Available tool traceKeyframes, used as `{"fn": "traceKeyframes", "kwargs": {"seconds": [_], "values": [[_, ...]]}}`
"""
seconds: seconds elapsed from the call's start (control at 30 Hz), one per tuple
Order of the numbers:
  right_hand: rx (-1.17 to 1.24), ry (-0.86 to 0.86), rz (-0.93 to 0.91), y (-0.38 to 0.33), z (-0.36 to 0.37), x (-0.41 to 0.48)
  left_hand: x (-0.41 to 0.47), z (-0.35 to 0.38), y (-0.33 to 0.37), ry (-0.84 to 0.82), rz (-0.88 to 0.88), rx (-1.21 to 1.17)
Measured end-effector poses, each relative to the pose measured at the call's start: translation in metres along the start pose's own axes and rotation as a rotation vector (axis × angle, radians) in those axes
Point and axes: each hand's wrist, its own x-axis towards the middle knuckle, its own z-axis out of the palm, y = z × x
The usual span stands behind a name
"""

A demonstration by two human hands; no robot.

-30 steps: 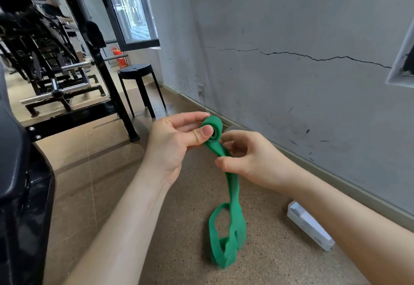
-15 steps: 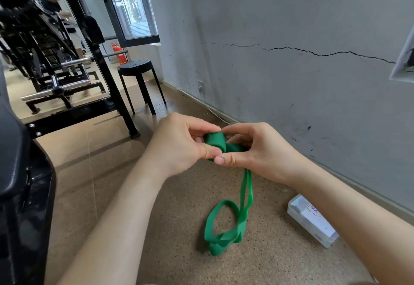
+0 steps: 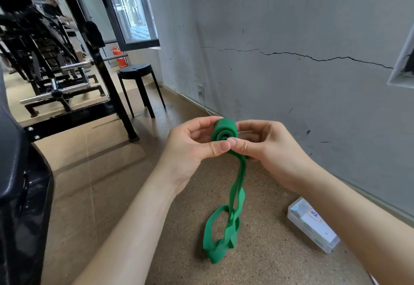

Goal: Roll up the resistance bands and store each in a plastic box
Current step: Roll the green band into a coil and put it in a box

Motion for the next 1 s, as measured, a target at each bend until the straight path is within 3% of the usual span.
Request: {"fn": "traceKeyframes", "kwargs": {"seconds": [0.23,0.3,0.37,0.43,0.57,0.77,0.9,1.0], "values": [[0.063,-0.156,0.119,0.008,-0.004,0.003,0.002,-0.005,0.005,0.052,0.031,0.051],[-0.212,-0.206,0.070,0.008,-0.001,0.000,0.001,-0.007,0.006,0.056,0.029,0.067],[-0.528,-0.136,-0.048,0.008,0.005,0.000,0.001,-0.010,0.007,0.053,0.028,0.088],[-0.625,-0.045,-0.112,0.004,0.008,0.001,0.001,-0.013,0.009,0.055,0.035,0.109],[-0.575,-0.021,-0.082,0.001,-0.001,0.000,-0.001,-0.018,0.013,0.013,0.035,0.207],[-0.381,-0.022,-0.101,-0.001,-0.005,0.000,-0.002,-0.022,0.015,0.000,0.032,0.583],[-0.487,0.013,-0.129,-0.001,0.004,0.000,-0.002,-0.016,0.016,-0.009,0.072,0.888],[-0.465,0.008,-0.112,0.002,0.007,0.001,-0.002,-0.014,0.016,-0.041,0.087,0.950]]}}
